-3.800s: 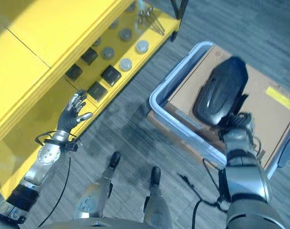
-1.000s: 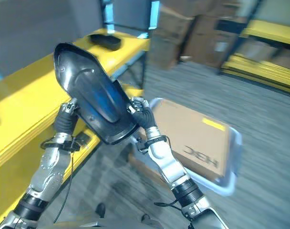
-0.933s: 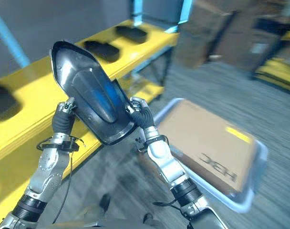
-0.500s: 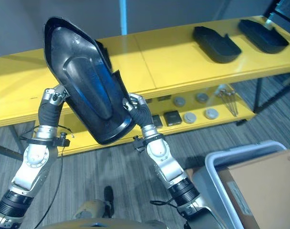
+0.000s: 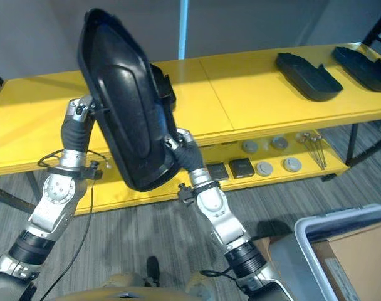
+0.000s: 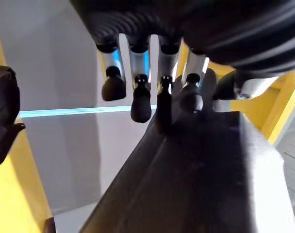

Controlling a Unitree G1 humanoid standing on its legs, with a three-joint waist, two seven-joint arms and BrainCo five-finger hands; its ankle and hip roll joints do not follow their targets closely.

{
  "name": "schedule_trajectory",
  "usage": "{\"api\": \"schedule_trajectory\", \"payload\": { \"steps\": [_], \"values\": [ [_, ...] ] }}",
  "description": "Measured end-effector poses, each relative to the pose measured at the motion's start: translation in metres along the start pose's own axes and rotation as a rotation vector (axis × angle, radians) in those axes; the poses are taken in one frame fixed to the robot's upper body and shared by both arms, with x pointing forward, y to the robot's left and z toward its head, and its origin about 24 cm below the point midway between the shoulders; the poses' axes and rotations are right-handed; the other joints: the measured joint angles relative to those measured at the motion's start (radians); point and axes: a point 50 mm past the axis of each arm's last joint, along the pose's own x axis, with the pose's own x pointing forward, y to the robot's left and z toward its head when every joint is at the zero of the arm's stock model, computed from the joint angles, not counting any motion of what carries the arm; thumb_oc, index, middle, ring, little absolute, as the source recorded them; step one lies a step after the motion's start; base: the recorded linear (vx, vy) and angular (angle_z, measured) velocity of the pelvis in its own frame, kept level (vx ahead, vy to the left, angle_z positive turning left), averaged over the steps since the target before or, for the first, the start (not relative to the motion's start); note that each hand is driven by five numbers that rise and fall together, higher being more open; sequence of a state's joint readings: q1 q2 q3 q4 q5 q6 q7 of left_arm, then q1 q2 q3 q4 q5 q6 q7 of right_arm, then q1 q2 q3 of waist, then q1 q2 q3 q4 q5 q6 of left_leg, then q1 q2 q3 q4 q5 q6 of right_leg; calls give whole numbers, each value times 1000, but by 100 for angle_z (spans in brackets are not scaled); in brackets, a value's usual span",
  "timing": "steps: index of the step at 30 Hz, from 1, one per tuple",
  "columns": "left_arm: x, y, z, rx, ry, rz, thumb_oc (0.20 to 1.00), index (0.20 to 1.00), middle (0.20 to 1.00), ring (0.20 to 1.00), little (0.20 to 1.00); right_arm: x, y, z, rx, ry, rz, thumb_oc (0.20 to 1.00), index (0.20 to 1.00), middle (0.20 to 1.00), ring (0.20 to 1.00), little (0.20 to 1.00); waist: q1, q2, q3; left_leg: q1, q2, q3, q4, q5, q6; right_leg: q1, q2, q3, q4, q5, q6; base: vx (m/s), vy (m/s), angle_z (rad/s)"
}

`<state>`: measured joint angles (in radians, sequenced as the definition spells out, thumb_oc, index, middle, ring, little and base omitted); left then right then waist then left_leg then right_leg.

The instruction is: Move parts from the plastic box to the shelf.

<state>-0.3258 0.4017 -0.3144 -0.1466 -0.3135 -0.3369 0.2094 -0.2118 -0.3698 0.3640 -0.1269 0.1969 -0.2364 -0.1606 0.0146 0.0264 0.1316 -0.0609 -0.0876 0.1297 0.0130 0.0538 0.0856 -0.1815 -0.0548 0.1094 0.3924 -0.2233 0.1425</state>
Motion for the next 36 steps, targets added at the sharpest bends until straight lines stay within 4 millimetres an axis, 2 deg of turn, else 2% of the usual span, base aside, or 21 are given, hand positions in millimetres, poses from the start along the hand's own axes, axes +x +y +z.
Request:
{"api": "schedule_trajectory", "payload": {
  "steps": [1,2,3,6,12,14,15,16,17,18,19,20,22,25,27,28,29,30,32,34,36],
  "values": [
    [3,-2,-2,-1,6,-5,200,200,200,200,200,0,-2,1,-9,-4,-8,200,200,200,200,200,-15,-4,-1,2,-5,-23,2,10,2,1,43,24,-36,10,-9,126,-141,85],
    [3,-1,-2,2,7,-6,200,200,200,200,200,0,-4,2,-16,-8,-12,200,200,200,200,200,-16,-6,-2,12,-12,-26,-2,11,4,-1,52,15,-57,35,-26,167,-272,73],
    [-2,-4,-3,-31,20,-16,200,200,200,200,200,0,-10,3,-64,-13,-14,200,200,200,200,200,3,10,-10,34,-20,-51,0,-5,-18,21,56,-5,-89,98,-91,77,-202,39],
    [-2,-6,-1,-47,10,-21,200,200,200,200,200,2,-13,6,-100,-32,-17,200,200,200,200,200,24,28,-16,35,7,-81,0,-2,-36,65,75,-46,-172,135,-118,87,-135,23],
    [-14,-2,-4,-56,46,-20,200,200,200,200,200,2,-17,7,-145,-33,1,200,200,200,200,200,44,44,-9,7,29,-99,65,-22,-79,75,96,-67,-171,120,-151,58,-77,7],
    [-21,-2,-9,-73,81,-18,200,200,200,200,200,1,-20,8,-187,-37,-1,200,200,200,200,200,38,26,20,-83,4,-90,232,-32,-144,96,45,-95,-200,134,-188,54,53,42],
    [-23,-2,-11,-77,95,-13,200,200,200,200,200,1,-21,7,-195,-35,4,200,200,200,200,200,49,28,26,-98,15,-82,253,-56,-146,114,37,-100,-221,147,-181,71,100,42],
    [-25,-1,-12,-78,107,-12,442,442,442,442,442,1,-21,8,-218,-37,3,200,200,200,200,200,48,26,31,-112,46,-72,278,-74,-157,133,30,-115,-247,147,-188,45,69,39],
    [-25,-1,-14,-83,115,-14,564,564,564,564,564,1,-23,8,-236,-43,-2,200,200,200,200,200,42,30,36,-116,75,-71,291,-81,-167,154,24,-127,-267,151,-189,55,145,42],
    [-26,-1,-14,-92,123,-12,1000,1000,1000,1000,1000,1,-23,10,-245,-50,-6,200,200,200,200,200,42,30,36,-108,101,-63,279,-83,-172,163,22,-130,-276,154,-190,67,169,31],
    [-25,-1,-14,-92,125,-12,1000,1000,1000,1000,1000,2,-25,12,-267,-63,-7,200,200,200,200,200,38,30,39,-104,139,-76,253,-83,-174,164,14,-121,-272,163,-167,96,237,10],
    [-26,2,-16,-68,144,-33,1000,1000,1000,1000,1000,5,-26,17,-309,-101,-33,200,200,200,200,200,34,37,36,-88,192,-70,148,-85,-190,163,9,-124,-290,175,-161,54,118,2],
    [-25,1,-18,-65,157,-41,1000,1000,1000,1000,1000,5,-29,19,-330,-114,-51,200,200,200,200,200,26,38,41,-87,232,-92,93,-77,-205,163,-1,-113,-305,180,-147,108,289,-9],
    [-20,-2,-29,-56,196,-58,1000,1000,1000,1000,1000,6,-34,17,-377,-113,-89,200,200,200,200,200,25,48,39,-93,243,-143,25,-62,-211,162,-13,-99,-311,178,-112,104,323,-20],
    [-17,-5,-34,-73,219,-68,1000,1000,1000,1000,1000,7,-37,24,-439,-148,-98,200,200,200,200,200,23,74,34,-77,258,-121,-35,-12,-179,170,-15,-56,-361,197,-48,150,477,-58],
    [-15,-7,-34,-77,220,-75,1000,1000,1000,1000,1000,7,-40,24,-462,-152,-103,200,200,200,200,200,12,82,42,-77,256,-124,-30,46,-196,190,-20,-58,-376,198,-32,115,392,-29],
    [-11,-11,-37,-93,231,-89,1000,1000,1000,1000,1000,7,-41,23,-493,-141,-112,200,200,200,200,200,13,60,51,-80,228,-100,-10,61,-199,199,-58,-51,-380,189,-11,111,368,-14],
    [-8,-18,-42,-126,265,-117,1000,1000,1000,1000,1000,8,-39,23,-546,-146,-112,200,200,200,200,200,3,19,44,-74,149,-68,-18,48,-164,179,-137,-60,-370,194,-20,109,369,-15],
    [3,-23,-36,-155,243,-154,1000,1000,1000,1000,1000,20,-37,31,-579,-187,-138,200,200,200,200,200,0,6,47,-74,76,-38,-28,54,-110,156,-210,-55,-356,220,-9,151,367,-13],
    [10,-24,-31,-195,226,-163,1000,1000,1000,1000,1000,27,-34,36,-576,-206,-148,200,200,200,200,200,10,-1,49,-63,47,-4,-27,35,-79,133,-235,-46,-317,254,17,130,245,-35],
    [12,-23,-30,-272,228,-149,1000,1000,1000,1000,1000,31,-29,38,-602,-221,-130,200,200,200,200,200,13,-4,49,-34,33,20,-30,26,-60,105,-251,-25,-256,249,35,115,176,-36]
  ]
}}
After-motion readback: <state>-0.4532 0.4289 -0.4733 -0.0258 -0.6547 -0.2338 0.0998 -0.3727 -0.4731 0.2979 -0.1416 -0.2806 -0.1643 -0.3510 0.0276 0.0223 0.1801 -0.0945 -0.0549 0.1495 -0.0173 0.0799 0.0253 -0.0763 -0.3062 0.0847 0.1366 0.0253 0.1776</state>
